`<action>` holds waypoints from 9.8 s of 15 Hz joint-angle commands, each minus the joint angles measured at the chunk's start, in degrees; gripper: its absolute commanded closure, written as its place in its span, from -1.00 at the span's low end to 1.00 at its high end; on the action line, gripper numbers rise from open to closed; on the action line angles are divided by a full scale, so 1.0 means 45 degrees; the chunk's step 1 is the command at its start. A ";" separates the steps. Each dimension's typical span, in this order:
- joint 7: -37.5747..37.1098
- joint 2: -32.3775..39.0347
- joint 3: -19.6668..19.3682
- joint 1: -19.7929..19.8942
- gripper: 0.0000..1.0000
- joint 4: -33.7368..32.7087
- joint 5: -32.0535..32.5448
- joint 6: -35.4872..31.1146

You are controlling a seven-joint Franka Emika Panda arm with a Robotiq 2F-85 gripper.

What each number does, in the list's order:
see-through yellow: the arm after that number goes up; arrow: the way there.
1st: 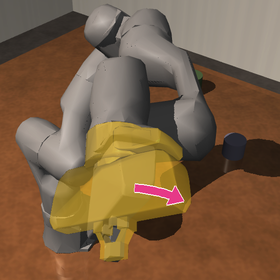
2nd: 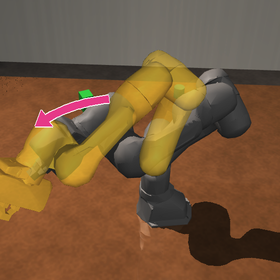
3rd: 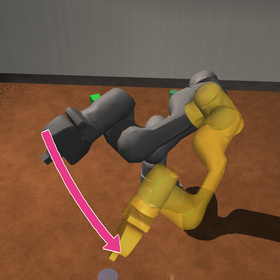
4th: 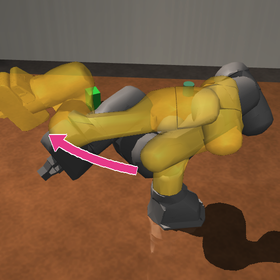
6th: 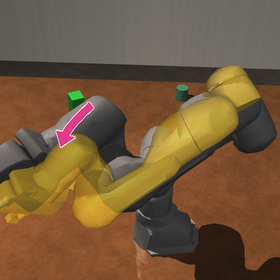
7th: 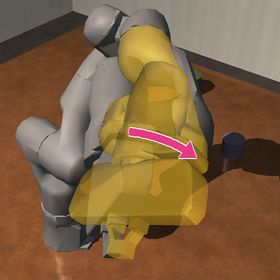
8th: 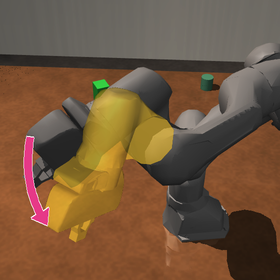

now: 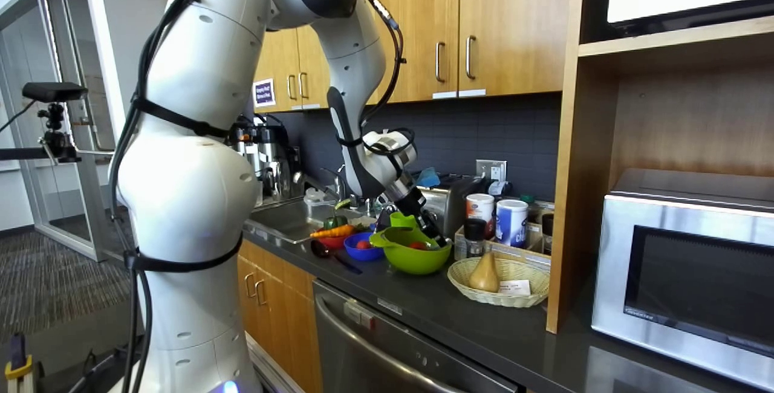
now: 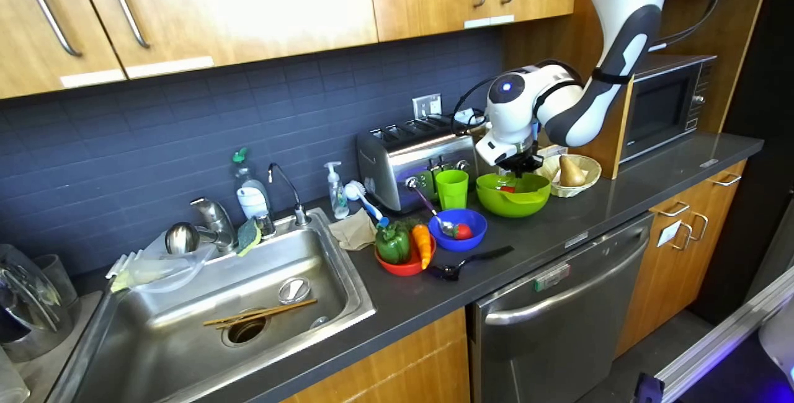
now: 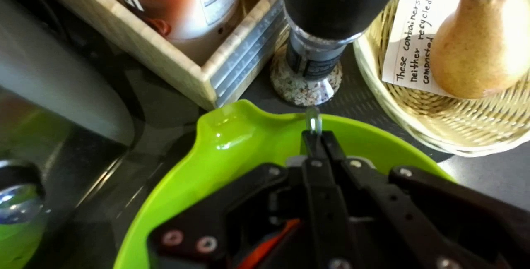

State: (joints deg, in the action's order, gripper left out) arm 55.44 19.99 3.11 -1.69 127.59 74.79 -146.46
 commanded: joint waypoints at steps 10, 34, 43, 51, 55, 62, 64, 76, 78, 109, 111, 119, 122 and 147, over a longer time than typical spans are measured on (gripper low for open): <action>-0.0436 0.0113 0.0531 -0.0273 0.98 0.0015 -0.2043 0.2494; -0.0464 0.0312 0.0896 -0.0578 0.98 -0.0278 -0.4125 0.5426; -0.0196 0.0362 0.1110 -0.0632 0.98 -0.0397 -0.5178 0.6760; 0.0034 0.0422 0.1200 -0.0615 0.98 -0.0548 -0.5669 0.7165; 0.0874 0.0476 0.1317 -0.0641 0.98 -0.0888 -0.6435 0.8033; 0.2116 0.0629 0.1442 -0.0766 0.98 -0.1786 -0.7431 0.9397; 0.2298 0.0727 0.1437 -0.0802 0.98 -0.2029 -0.7546 0.9670; 0.4303 0.2659 0.1385 -0.1154 0.98 -0.5324 -0.8545 1.4077; 0.4662 0.3080 0.1394 -0.1178 0.98 -0.5915 -0.8554 1.4615; 1.2051 1.0694 0.1321 -0.2474 0.98 -1.9739 -0.6000 2.7608; 1.2191 1.0600 0.1345 -0.2437 0.98 -1.9782 -0.5995 2.7514; 1.2489 1.0286 0.0831 -0.2347 0.98 -1.9654 -0.6503 2.6950; 1.2194 1.0047 0.1181 -0.2108 0.98 -1.9445 -0.6605 2.6724; 1.1726 0.9038 0.1881 -0.1504 0.98 -1.8153 -0.6873 2.3927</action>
State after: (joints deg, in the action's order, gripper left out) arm 108.91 63.64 10.51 -8.87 42.23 43.86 -35.89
